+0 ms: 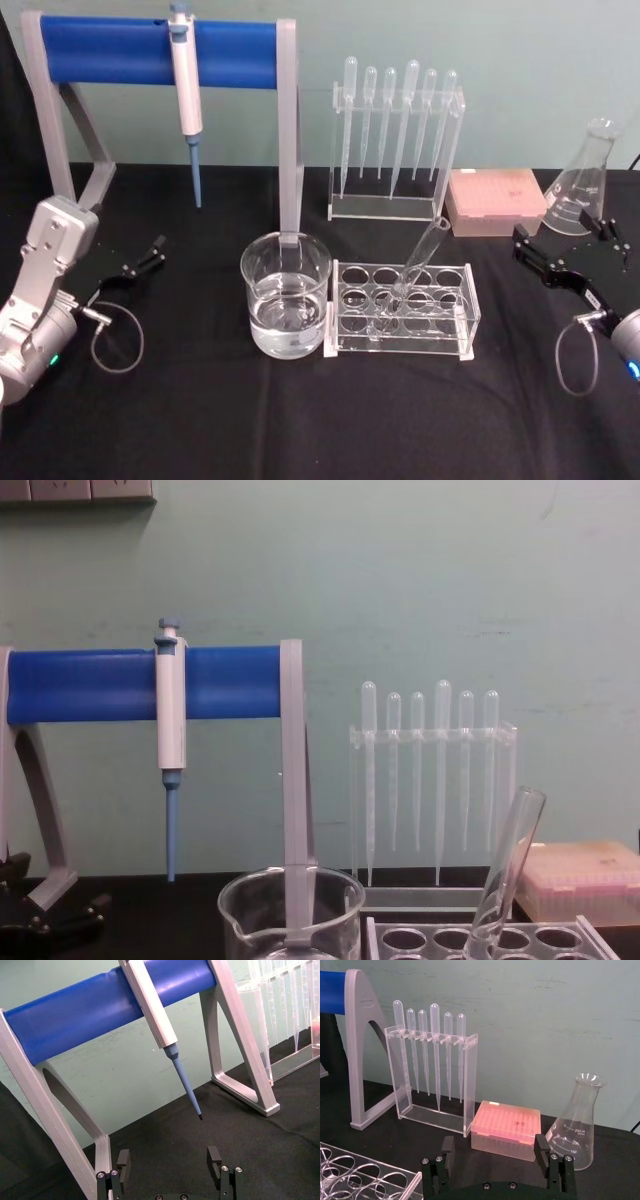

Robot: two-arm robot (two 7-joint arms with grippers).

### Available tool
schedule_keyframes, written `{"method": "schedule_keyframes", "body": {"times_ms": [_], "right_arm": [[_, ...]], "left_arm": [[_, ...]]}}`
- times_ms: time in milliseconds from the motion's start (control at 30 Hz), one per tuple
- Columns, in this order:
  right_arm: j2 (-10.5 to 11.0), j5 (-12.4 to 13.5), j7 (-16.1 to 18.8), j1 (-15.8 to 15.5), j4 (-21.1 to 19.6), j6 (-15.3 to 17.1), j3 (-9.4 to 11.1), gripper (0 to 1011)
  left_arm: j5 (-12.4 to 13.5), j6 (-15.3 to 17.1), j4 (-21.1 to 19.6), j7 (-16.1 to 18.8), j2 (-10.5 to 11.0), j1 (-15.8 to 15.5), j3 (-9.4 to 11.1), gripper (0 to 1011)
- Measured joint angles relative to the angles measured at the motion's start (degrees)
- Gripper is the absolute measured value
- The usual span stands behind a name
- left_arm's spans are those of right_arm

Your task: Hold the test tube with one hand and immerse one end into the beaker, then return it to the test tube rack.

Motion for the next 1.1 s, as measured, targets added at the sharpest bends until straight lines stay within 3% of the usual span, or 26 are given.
{"method": "schedule_keyframes", "body": {"times_ms": [1100], "right_arm": [[0.1,0.1,-0.2,-0.1,-0.3,0.1,0.1,1004]], "left_arm": [[0.0,0.0,0.0,0.0,0.0,0.0,0.0,1000]]}}
